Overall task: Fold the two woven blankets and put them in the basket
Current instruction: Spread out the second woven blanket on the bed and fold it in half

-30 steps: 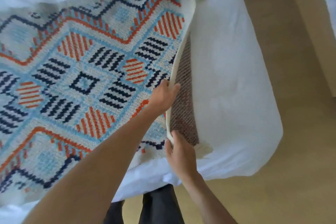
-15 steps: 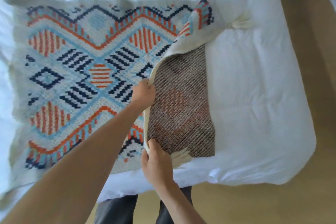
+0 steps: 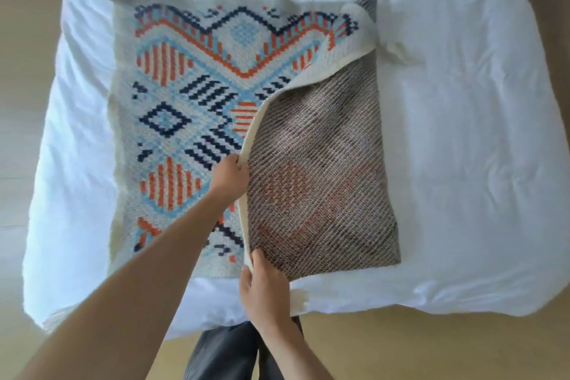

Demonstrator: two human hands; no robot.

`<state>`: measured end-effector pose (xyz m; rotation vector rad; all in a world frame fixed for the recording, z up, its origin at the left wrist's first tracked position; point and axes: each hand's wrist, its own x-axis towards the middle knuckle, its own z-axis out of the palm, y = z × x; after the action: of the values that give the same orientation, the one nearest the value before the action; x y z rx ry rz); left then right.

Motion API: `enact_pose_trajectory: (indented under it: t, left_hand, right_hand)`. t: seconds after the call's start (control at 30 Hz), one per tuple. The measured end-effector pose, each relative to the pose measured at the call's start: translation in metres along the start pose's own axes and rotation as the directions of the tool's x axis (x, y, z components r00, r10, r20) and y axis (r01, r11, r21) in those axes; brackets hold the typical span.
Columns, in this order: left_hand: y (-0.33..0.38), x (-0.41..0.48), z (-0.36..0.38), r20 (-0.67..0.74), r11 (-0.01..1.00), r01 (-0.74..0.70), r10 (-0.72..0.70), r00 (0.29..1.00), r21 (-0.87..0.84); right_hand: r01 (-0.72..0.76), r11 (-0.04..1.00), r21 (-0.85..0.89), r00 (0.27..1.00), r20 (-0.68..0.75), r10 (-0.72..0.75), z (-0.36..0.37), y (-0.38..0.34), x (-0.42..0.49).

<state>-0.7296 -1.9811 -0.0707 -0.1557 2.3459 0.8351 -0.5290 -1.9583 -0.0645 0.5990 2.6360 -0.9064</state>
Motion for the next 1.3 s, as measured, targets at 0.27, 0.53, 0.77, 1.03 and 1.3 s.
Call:
enact_pose_trajectory:
  t: [0.27,0.53,0.77,1.03,1.3]
  left_hand:
    - [-0.027,-0.014,-0.020,-0.064,0.998,0.027,-0.030,0.997,-0.053]
    - [-0.066,-0.003,-0.061,-0.077,0.999,0.028,-0.031,0.997,-0.047]
    - [-0.129,0.023,-0.116,-0.038,1.000,0.004,-0.005,0.999,-0.023]
    - [-0.187,0.044,-0.161,0.030,0.995,0.013,-0.010,1.000,-0.096]
    - [-0.213,0.043,-0.156,0.088,0.994,0.031,-0.022,0.996,-0.101]
  right_hand:
    - [0.096,0.987,0.130,0.995,0.027,-0.100,0.031,-0.017,-0.009]
    - [0.073,0.989,0.132,0.996,0.046,-0.080,0.062,-0.068,-0.008]
    - [0.023,0.994,0.104,1.000,0.016,-0.025,0.123,-0.144,-0.004]
    - [-0.134,0.985,0.106,0.986,0.117,0.121,0.164,-0.204,0.001]
    - [-0.260,0.955,0.143,0.951,0.208,0.228,0.182,-0.212,0.012]
